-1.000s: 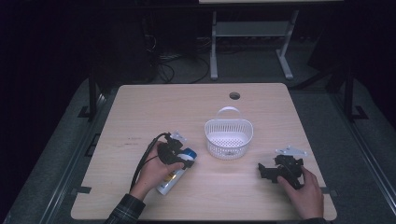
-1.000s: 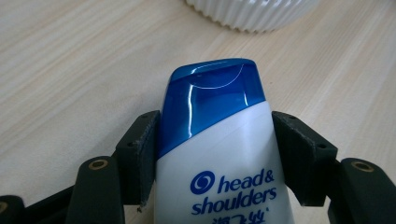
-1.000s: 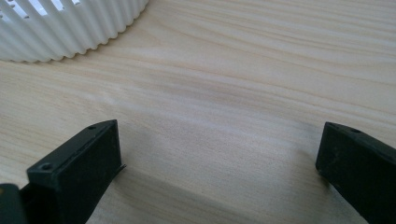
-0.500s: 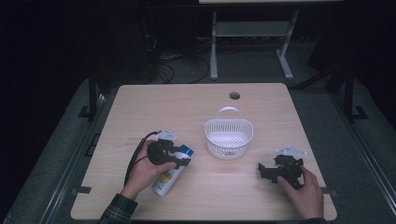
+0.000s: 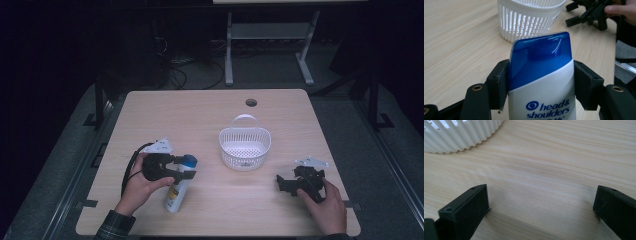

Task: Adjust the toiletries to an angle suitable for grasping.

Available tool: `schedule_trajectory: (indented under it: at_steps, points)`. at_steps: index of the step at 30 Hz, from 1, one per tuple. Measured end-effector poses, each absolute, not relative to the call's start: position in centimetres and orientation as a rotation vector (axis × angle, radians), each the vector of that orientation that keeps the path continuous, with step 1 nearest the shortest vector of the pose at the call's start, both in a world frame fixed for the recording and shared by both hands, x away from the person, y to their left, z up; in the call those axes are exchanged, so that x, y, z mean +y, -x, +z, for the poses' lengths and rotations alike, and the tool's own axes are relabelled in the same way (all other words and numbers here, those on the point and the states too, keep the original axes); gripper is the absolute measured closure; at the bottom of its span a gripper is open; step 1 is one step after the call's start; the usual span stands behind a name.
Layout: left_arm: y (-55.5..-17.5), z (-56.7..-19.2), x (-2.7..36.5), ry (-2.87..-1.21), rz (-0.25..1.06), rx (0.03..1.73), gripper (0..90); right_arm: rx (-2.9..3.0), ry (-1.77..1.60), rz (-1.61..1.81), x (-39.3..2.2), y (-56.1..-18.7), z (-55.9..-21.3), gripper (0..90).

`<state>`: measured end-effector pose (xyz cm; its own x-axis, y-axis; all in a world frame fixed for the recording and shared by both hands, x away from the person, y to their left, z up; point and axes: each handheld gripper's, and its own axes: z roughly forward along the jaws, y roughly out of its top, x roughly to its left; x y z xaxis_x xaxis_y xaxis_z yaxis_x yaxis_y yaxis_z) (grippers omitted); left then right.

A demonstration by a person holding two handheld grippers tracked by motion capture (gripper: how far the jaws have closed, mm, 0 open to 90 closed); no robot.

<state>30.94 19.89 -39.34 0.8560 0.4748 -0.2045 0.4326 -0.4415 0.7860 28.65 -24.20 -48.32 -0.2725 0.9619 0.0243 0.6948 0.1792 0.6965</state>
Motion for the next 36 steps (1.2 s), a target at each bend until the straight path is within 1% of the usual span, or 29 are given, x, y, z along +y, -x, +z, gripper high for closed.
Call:
schedule_trajectory:
  at_steps: [13,36]
  points:
    - [-29.8,-38.0,21.7,-2.022,0.077,0.614,36.7,2.039,-1.558,0.849,-24.2,-28.7,-48.3,0.0]
    - [-30.0,-36.1,22.4,-1.977,0.140,0.599,36.9,2.039,-1.558,0.849,-24.2,-28.6,-48.3,0.0]
